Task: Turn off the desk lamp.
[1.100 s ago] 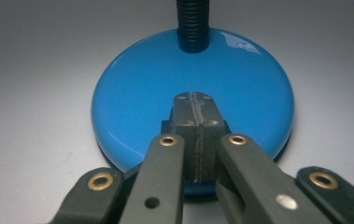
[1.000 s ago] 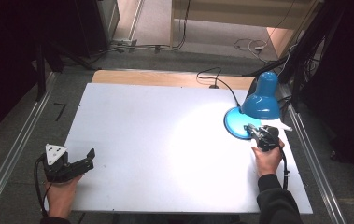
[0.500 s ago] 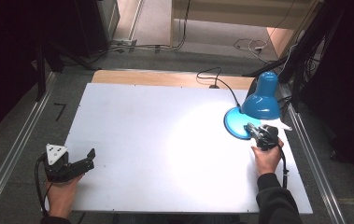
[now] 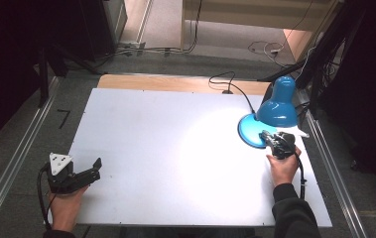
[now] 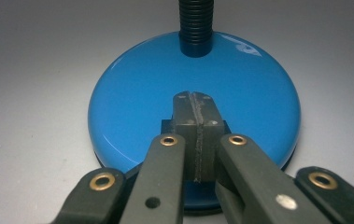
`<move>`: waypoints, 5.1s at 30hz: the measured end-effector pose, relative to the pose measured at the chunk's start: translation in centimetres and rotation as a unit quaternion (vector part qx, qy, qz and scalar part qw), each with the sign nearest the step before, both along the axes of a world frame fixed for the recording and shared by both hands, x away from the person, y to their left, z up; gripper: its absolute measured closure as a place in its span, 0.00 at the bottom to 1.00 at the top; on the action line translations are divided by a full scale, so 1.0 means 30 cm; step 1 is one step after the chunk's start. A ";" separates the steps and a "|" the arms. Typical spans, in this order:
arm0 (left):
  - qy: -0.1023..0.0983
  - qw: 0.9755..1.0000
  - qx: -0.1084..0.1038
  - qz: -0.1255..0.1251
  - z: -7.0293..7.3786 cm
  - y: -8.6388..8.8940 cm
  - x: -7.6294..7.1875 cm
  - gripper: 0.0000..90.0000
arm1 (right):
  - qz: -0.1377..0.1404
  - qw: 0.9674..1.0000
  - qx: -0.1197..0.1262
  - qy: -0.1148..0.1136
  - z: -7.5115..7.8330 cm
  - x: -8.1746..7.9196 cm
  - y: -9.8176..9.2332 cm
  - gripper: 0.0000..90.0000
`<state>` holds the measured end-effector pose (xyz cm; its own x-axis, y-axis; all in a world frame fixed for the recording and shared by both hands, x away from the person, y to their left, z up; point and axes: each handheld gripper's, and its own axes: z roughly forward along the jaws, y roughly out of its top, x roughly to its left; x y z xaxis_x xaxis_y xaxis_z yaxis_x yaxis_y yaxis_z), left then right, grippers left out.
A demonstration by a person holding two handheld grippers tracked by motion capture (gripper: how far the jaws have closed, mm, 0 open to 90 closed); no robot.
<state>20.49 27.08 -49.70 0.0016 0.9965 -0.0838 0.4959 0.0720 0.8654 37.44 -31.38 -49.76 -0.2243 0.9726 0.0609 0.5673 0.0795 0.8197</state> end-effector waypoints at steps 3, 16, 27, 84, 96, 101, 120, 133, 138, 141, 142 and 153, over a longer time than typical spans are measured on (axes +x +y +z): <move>0.000 1.000 -0.001 0.000 0.000 -0.002 0.001 0.04 | -0.001 1.000 -0.003 0.001 0.001 0.000 0.002 0.98; 0.001 1.000 -0.003 -0.003 0.000 -0.002 0.004 0.04 | 0.000 1.000 -0.006 0.000 0.002 0.003 0.003 0.98; 0.002 1.000 -0.003 -0.004 -0.001 -0.002 0.005 0.04 | 0.003 1.000 -0.012 -0.001 0.003 0.006 0.005 0.98; 0.005 1.000 -0.009 -0.006 -0.004 0.004 0.007 0.05 | 0.009 1.000 0.001 -0.009 0.018 -0.043 0.002 0.22; 0.005 1.000 -0.009 -0.007 -0.004 0.003 0.007 0.05 | 0.008 1.000 0.010 -0.008 0.015 -0.071 -0.019 0.21; 0.006 1.000 -0.007 -0.007 -0.004 0.004 0.008 0.05 | 0.010 1.000 0.006 -0.008 0.011 -0.080 -0.027 0.21; 0.005 1.000 -0.008 -0.007 -0.003 0.002 0.007 0.05 | 0.017 1.000 0.009 -0.012 0.009 -0.116 -0.040 0.19; 0.006 1.000 -0.007 -0.007 -0.003 0.000 0.008 0.05 | 0.017 1.000 0.018 -0.019 0.014 -0.152 -0.066 0.16; 0.006 1.000 -0.007 -0.006 -0.002 0.001 0.008 0.05 | 0.014 1.000 0.016 -0.021 0.016 -0.167 -0.079 0.14; 0.005 1.000 -0.007 -0.006 -0.002 0.001 0.008 0.05 | 0.013 1.000 0.018 -0.020 0.016 -0.175 -0.088 0.14; 0.005 1.000 -0.007 -0.006 -0.002 0.001 0.007 0.05 | 0.015 1.000 0.018 -0.020 0.016 -0.178 -0.091 0.14; 0.003 1.000 -0.007 -0.007 0.001 0.002 0.006 0.05 | 0.017 0.999 0.019 -0.019 0.014 -0.207 -0.103 0.14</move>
